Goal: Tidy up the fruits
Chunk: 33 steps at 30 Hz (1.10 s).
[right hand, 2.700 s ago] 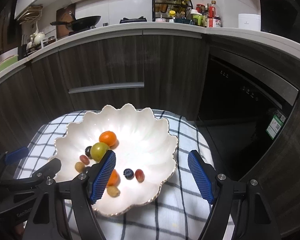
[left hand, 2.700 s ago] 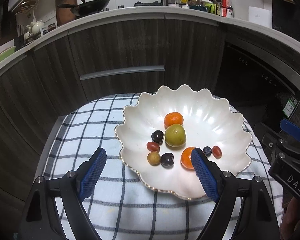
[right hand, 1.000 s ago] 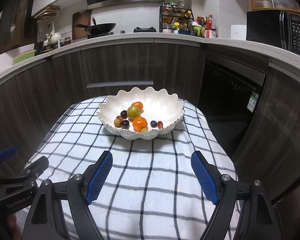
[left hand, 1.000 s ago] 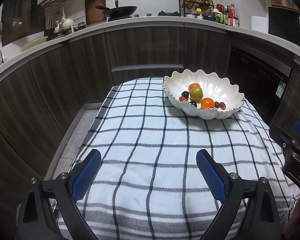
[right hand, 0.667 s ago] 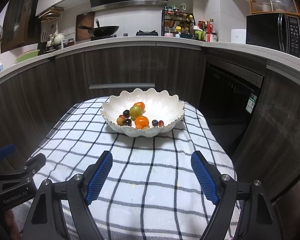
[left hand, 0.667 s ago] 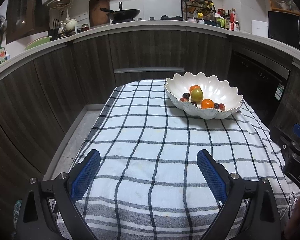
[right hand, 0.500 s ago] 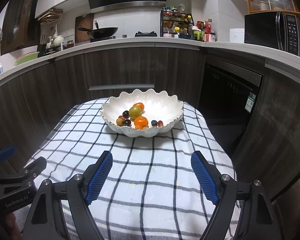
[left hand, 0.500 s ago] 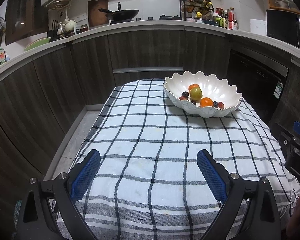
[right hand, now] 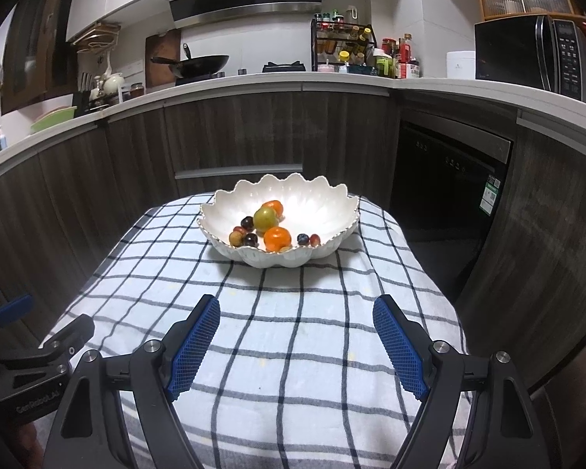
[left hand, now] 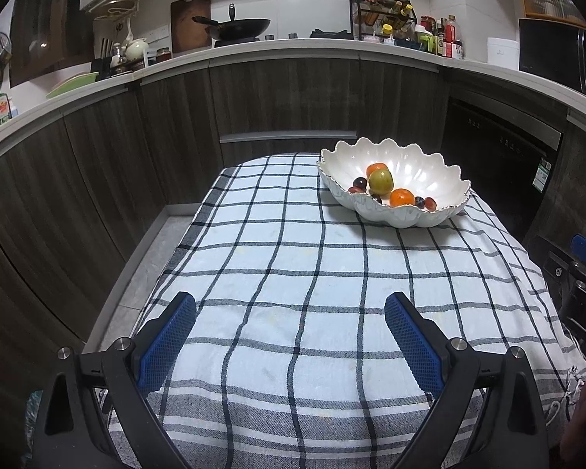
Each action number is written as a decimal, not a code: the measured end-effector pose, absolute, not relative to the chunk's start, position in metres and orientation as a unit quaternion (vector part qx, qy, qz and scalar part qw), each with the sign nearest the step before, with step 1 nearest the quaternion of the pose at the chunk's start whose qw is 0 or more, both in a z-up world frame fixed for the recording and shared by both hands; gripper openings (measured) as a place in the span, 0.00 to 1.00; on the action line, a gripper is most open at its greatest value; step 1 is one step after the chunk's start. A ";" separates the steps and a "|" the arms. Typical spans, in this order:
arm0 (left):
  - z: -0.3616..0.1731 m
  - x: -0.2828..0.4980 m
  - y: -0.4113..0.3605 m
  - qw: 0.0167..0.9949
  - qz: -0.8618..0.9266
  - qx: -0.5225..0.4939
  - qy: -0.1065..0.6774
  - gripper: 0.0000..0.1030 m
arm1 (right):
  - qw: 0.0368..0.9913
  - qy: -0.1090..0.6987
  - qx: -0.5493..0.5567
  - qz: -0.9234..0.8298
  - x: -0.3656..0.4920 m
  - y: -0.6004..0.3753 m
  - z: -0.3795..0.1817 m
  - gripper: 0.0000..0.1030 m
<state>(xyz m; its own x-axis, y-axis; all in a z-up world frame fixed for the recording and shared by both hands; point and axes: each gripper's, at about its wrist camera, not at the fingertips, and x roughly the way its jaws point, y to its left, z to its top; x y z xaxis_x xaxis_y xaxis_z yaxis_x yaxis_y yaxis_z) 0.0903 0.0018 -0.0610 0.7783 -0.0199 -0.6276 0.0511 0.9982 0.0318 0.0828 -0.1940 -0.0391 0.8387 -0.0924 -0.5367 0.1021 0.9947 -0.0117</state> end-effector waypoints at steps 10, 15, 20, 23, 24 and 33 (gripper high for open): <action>-0.062 0.091 0.000 0.943 -0.019 0.025 0.331 0.96 | 0.959 0.279 0.010 -0.051 0.083 -0.195 -0.039 0.79; -0.062 0.091 0.000 0.943 -0.018 0.025 0.331 0.96 | 0.959 0.278 0.010 -0.052 0.083 -0.196 -0.039 0.79; -0.061 0.091 0.000 0.943 -0.019 0.024 0.331 0.96 | 0.959 0.278 0.010 -0.051 0.083 -0.196 -0.039 0.79; -0.060 0.091 0.001 0.943 -0.018 0.025 0.331 0.96 | 0.959 0.279 0.010 -0.051 0.083 -0.196 -0.039 0.79; -0.060 0.091 0.001 0.943 -0.018 0.024 0.331 0.96 | 0.959 0.279 0.010 -0.051 0.083 -0.196 -0.039 0.79; -0.058 0.089 0.000 0.945 -0.020 0.023 0.327 0.96 | 0.960 0.275 0.008 -0.054 0.082 -0.197 -0.037 0.79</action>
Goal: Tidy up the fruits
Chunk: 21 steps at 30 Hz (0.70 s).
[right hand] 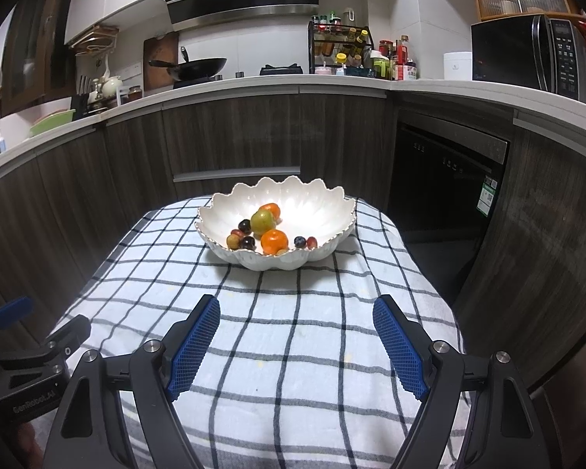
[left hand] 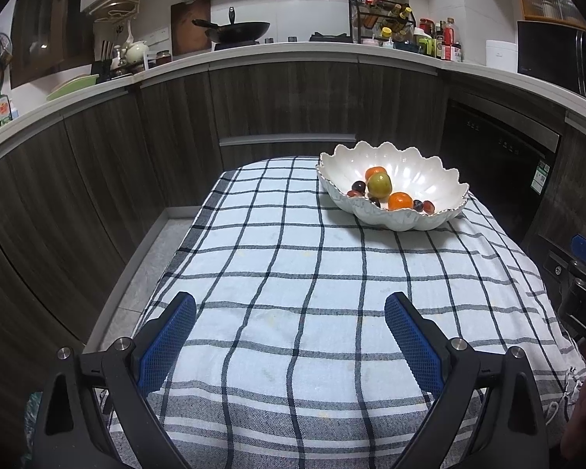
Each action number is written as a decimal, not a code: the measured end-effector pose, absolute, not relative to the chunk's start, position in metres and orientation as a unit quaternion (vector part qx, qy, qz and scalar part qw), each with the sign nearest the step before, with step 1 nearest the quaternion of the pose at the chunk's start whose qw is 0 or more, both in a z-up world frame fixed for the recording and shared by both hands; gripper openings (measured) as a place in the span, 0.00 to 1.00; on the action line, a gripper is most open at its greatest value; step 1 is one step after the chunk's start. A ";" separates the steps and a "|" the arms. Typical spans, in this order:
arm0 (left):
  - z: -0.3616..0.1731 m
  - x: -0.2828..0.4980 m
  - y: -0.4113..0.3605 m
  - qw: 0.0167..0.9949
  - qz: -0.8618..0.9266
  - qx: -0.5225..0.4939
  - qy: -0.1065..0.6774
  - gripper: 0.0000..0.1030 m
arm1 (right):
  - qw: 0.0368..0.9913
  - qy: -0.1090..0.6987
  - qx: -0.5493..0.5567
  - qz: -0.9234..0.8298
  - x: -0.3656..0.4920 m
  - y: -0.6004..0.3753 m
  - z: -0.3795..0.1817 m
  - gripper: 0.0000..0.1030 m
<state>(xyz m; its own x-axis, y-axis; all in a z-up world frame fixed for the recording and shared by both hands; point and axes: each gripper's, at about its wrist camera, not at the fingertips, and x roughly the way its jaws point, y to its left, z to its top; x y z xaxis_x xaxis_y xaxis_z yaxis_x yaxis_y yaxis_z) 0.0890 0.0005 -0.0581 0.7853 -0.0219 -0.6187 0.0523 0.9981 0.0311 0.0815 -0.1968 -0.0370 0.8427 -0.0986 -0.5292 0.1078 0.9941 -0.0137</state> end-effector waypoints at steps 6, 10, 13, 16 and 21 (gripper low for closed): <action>-0.057 0.089 0.000 0.945 -0.026 0.019 0.325 0.96 | 0.960 0.274 0.009 -0.054 0.081 -0.196 -0.036 0.79; -0.057 0.088 0.000 0.945 -0.027 0.019 0.326 0.96 | 0.960 0.274 0.010 -0.054 0.081 -0.196 -0.035 0.79; -0.057 0.088 0.000 0.945 -0.027 0.019 0.326 0.96 | 0.960 0.274 0.010 -0.054 0.081 -0.196 -0.035 0.79; -0.057 0.088 0.000 0.945 -0.026 0.019 0.326 0.96 | 0.960 0.274 0.010 -0.054 0.081 -0.196 -0.035 0.79; -0.055 0.087 0.002 0.947 -0.023 0.018 0.321 0.96 | 0.960 0.275 0.010 -0.054 0.081 -0.196 -0.035 0.79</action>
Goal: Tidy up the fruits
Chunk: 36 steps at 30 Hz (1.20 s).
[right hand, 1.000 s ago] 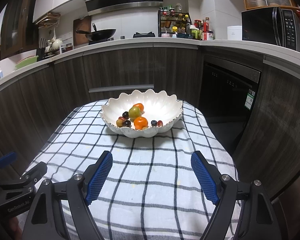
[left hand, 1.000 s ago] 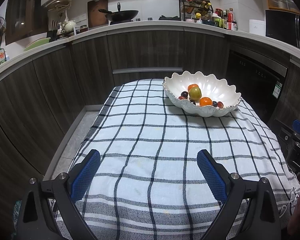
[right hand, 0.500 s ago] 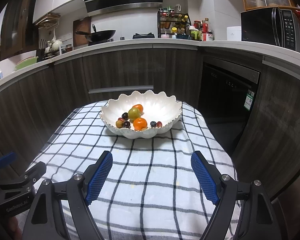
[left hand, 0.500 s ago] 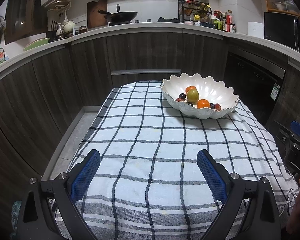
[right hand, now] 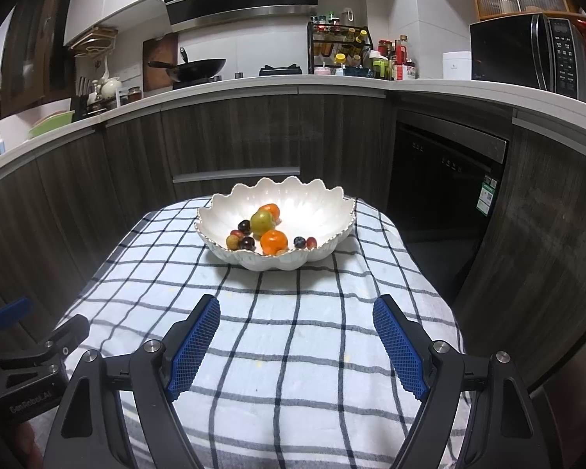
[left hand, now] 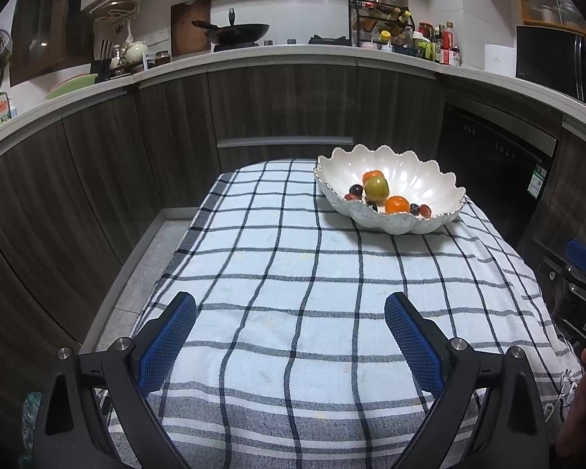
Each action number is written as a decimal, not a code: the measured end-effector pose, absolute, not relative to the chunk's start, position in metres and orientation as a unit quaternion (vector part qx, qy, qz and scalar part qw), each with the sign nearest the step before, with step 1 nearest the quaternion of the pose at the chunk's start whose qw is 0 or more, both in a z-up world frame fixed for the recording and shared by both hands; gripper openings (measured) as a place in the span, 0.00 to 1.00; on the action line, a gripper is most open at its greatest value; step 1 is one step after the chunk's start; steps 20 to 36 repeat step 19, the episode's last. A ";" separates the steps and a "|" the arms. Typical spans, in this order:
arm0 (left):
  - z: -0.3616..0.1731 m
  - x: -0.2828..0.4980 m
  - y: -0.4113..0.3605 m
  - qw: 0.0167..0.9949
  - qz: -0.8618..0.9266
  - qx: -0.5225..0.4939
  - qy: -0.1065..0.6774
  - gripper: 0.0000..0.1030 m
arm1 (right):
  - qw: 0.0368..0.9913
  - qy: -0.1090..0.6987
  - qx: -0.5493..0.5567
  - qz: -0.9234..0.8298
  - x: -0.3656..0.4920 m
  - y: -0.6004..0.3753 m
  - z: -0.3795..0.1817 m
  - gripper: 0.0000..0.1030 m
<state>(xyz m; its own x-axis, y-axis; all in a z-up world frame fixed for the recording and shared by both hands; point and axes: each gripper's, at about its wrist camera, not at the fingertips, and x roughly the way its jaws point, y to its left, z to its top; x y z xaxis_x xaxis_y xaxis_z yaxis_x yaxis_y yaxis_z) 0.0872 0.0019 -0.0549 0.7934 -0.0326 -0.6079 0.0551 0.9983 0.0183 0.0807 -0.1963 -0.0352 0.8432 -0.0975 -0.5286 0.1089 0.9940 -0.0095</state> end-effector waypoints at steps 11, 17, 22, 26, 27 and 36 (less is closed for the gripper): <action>-0.055 0.088 0.003 0.945 -0.027 0.012 0.325 0.96 | 0.960 0.276 0.010 -0.054 0.081 -0.196 -0.035 0.79; -0.055 0.089 0.004 0.945 -0.028 0.013 0.325 0.96 | 0.960 0.276 0.010 -0.054 0.081 -0.195 -0.037 0.79; -0.055 0.089 0.005 0.945 -0.029 0.013 0.325 0.96 | 0.959 0.276 0.011 -0.054 0.081 -0.195 -0.037 0.79; -0.055 0.089 0.005 0.945 -0.029 0.013 0.325 0.96 | 0.959 0.276 0.011 -0.054 0.081 -0.195 -0.037 0.79; -0.055 0.089 0.005 0.945 -0.029 0.013 0.325 0.96 | 0.959 0.276 0.011 -0.054 0.081 -0.195 -0.037 0.79; -0.055 0.089 0.005 0.945 -0.029 0.013 0.325 0.96 | 0.959 0.276 0.011 -0.054 0.081 -0.195 -0.037 0.79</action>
